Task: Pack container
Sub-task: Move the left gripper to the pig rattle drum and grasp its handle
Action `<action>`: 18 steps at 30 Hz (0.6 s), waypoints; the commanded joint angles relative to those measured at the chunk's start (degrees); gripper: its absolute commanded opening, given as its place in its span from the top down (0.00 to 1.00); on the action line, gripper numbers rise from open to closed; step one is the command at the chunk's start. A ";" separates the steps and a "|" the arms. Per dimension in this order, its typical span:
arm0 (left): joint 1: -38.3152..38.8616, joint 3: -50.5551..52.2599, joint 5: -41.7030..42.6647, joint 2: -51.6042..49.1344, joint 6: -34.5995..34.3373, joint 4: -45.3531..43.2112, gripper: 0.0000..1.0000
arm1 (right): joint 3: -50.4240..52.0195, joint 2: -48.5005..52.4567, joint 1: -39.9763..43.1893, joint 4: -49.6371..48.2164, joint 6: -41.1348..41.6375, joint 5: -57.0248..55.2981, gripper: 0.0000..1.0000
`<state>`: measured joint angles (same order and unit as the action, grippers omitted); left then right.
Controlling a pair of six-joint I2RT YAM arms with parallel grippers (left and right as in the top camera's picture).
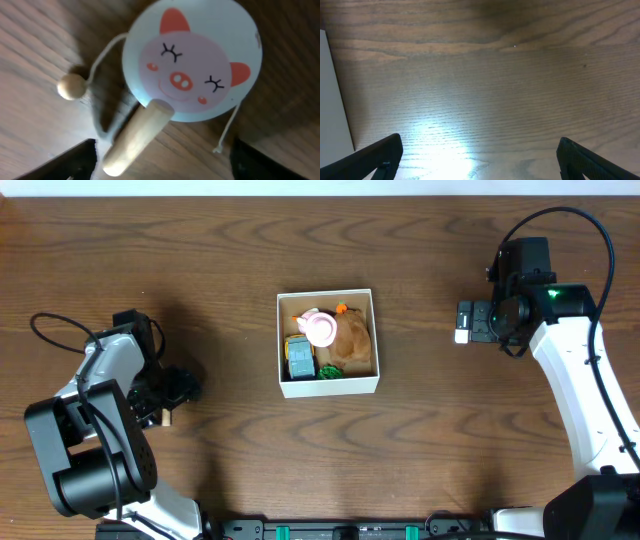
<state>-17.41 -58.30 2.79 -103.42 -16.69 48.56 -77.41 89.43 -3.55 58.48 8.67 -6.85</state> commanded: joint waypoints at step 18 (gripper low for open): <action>0.09 2.21 -1.68 -1.73 0.11 0.20 0.66 | -0.35 0.26 0.17 0.07 -0.61 0.26 0.01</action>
<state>-17.34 -57.76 3.20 -103.42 -16.53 48.97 -77.43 89.43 -3.55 58.50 8.67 -6.85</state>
